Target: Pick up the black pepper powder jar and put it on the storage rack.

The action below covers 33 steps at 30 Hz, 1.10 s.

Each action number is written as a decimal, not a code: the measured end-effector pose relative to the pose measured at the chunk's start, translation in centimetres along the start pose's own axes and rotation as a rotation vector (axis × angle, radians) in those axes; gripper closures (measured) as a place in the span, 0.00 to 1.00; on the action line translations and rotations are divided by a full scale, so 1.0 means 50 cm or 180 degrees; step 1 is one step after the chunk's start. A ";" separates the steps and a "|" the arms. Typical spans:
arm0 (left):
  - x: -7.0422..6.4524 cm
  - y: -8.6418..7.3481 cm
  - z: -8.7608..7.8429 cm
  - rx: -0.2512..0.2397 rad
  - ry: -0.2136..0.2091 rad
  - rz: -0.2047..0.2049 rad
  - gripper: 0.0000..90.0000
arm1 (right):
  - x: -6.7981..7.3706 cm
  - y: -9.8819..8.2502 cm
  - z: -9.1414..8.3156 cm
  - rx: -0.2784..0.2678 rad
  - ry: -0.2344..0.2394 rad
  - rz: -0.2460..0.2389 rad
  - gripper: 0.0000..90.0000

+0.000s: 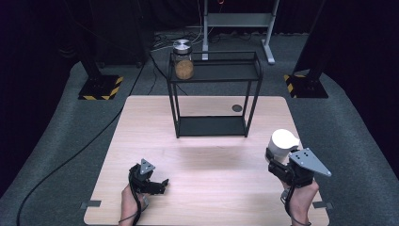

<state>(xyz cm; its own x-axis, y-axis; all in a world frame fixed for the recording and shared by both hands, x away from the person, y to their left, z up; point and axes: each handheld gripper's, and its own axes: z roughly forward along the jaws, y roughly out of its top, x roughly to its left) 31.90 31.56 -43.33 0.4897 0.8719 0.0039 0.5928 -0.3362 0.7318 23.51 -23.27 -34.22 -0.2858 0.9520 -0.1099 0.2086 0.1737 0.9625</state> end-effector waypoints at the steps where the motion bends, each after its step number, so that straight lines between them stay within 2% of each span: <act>1: 0.000 0.000 0.000 0.0000 0.0001 0.0000 0.00 | -0.001 0.004 0.001 -0.0012 0.0006 -0.0009 0.33; 9: 0.000 0.000 0.000 0.0001 0.0000 -0.0001 0.00 | -0.005 0.043 0.007 -0.0073 0.0051 -0.0099 0.33; 19: 0.000 0.000 0.000 0.0001 -0.0001 0.0000 0.00 | -0.007 0.106 0.028 -0.0082 0.0140 -0.0325 0.33; 33: 0.000 0.000 0.000 0.0001 0.0000 -0.0001 0.00 | -0.019 0.166 0.069 -0.0156 0.0240 -0.0308 0.33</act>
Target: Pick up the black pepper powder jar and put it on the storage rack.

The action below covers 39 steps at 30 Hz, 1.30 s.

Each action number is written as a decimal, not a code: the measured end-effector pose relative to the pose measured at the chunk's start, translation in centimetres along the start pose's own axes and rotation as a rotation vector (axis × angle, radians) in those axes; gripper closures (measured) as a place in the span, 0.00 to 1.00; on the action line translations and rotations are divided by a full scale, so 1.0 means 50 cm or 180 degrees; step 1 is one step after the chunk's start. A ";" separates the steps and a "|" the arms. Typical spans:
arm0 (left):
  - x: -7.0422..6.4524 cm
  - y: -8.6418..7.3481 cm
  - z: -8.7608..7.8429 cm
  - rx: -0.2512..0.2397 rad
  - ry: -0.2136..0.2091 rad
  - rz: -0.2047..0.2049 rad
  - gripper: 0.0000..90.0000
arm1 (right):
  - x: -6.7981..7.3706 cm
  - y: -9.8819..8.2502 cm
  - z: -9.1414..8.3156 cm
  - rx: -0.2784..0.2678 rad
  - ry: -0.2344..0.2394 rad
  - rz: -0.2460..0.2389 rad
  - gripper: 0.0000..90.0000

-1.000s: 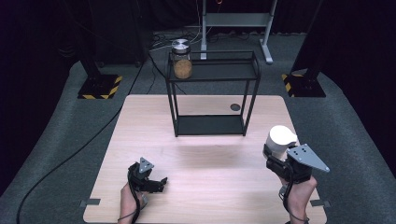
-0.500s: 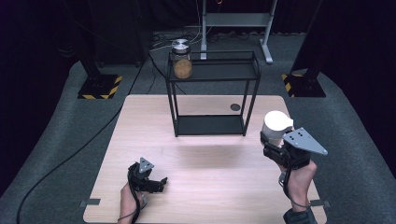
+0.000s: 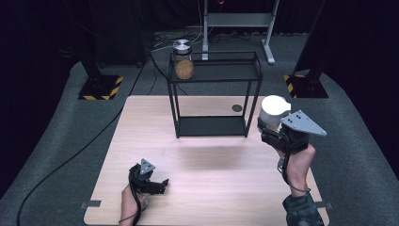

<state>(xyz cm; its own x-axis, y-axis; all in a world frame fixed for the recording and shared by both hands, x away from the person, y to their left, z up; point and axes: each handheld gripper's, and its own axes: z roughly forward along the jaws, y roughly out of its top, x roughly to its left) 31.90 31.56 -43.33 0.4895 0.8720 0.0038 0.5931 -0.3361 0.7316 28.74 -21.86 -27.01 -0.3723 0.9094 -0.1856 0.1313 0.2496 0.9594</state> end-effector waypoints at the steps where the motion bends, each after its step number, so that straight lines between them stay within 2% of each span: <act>1: 0.000 0.000 0.000 0.0000 0.0000 0.0000 0.00 | -0.001 0.004 0.002 -0.0006 0.0006 0.0002 0.33; 11: 0.000 0.000 0.000 -0.0001 0.0002 0.0003 0.00 | -0.017 0.040 0.028 -0.0068 0.0077 0.0060 0.33; 26: 0.000 0.000 0.000 0.0001 0.0000 0.0006 0.00 | -0.033 0.083 0.071 -0.0055 0.0192 0.0111 0.33; 39: 0.000 0.000 0.000 0.0002 -0.0004 0.0006 0.00 | -0.032 0.108 0.100 -0.0039 0.0252 0.0095 0.33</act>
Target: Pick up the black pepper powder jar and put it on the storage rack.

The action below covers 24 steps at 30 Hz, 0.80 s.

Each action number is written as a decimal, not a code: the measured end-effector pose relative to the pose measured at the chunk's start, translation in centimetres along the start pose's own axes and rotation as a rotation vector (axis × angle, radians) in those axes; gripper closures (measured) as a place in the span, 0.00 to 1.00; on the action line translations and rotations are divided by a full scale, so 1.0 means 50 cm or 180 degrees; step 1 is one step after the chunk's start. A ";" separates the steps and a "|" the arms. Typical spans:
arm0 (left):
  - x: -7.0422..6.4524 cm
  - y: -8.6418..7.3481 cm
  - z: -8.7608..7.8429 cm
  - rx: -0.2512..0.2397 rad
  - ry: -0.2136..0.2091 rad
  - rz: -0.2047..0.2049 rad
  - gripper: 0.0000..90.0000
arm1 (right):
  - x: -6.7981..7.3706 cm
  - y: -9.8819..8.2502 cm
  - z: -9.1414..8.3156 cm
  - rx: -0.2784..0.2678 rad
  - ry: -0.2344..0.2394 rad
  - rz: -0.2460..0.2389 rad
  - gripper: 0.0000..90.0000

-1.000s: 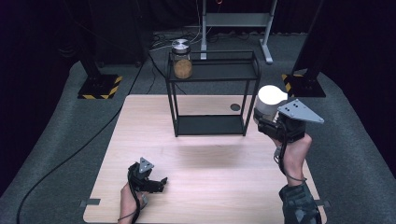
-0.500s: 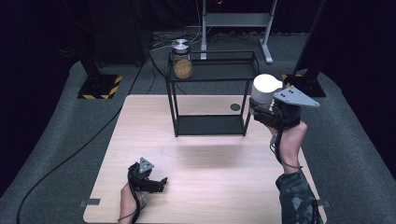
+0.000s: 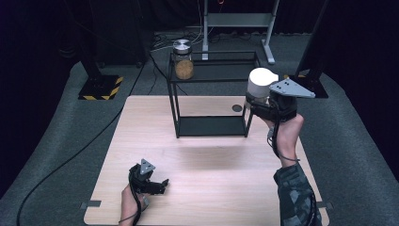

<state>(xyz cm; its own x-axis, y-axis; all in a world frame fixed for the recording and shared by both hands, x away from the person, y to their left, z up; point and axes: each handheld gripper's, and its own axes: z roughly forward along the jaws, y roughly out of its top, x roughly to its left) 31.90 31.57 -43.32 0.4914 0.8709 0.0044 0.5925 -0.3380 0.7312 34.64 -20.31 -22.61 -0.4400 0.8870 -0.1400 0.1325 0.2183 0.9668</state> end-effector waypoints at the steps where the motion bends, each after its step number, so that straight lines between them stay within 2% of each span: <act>1: 0.000 0.000 0.000 0.0000 -0.0001 0.0000 0.00 | 0.000 0.002 0.002 0.0001 0.0005 -0.0001 0.33; 24: 0.001 0.000 0.000 0.0002 -0.0011 0.0005 0.00 | -0.010 0.037 0.045 0.0036 0.0063 0.0042 0.33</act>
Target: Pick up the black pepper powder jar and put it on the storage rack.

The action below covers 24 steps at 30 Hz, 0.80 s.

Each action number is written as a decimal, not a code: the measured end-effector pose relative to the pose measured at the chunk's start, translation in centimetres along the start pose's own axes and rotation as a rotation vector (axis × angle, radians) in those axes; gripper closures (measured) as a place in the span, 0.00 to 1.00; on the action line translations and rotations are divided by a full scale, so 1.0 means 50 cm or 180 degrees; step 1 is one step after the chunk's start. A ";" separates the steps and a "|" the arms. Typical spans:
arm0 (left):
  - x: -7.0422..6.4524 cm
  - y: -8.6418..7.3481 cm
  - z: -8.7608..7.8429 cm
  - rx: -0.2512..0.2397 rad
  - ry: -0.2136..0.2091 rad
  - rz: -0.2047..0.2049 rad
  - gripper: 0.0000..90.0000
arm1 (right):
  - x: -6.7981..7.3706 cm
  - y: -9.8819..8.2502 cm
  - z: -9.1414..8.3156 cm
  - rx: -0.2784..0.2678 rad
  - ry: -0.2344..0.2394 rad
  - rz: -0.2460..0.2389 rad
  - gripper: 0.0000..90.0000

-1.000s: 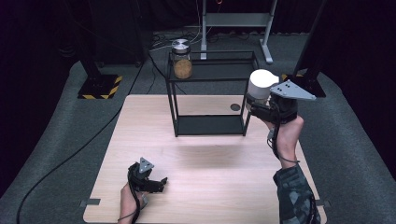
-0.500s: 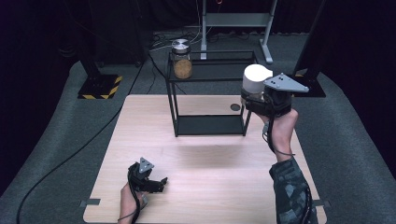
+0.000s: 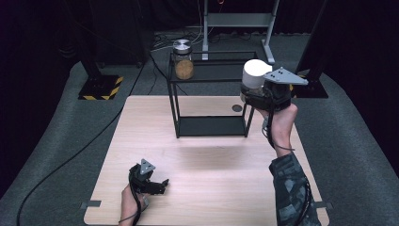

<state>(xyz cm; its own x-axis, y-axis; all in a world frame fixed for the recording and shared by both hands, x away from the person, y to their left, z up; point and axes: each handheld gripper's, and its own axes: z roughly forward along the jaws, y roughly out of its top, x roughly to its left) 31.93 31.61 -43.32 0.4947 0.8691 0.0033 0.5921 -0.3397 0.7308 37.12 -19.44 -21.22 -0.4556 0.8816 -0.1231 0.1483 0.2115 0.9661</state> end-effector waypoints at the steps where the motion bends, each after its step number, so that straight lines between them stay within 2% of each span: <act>1: 0.000 0.000 0.000 0.0000 0.0000 0.0000 0.00 | 0.000 0.001 0.001 0.0002 -0.0002 -0.0001 0.33; 16: 0.000 0.000 0.000 0.0000 -0.0005 0.0005 0.00 | -0.007 0.028 0.013 -0.0010 0.0008 -0.0028 0.33; 24: 0.001 0.000 0.000 0.0002 -0.0009 0.0013 0.00 | -0.015 0.039 0.021 -0.0017 0.0036 0.0012 0.33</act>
<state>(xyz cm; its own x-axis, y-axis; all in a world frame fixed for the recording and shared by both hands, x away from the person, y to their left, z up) 31.95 31.64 -43.30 0.4990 0.8666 0.0043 0.5904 -0.3437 0.7303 38.65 -19.25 -19.46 -0.4649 0.8776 -0.1168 0.1454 0.2058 0.9677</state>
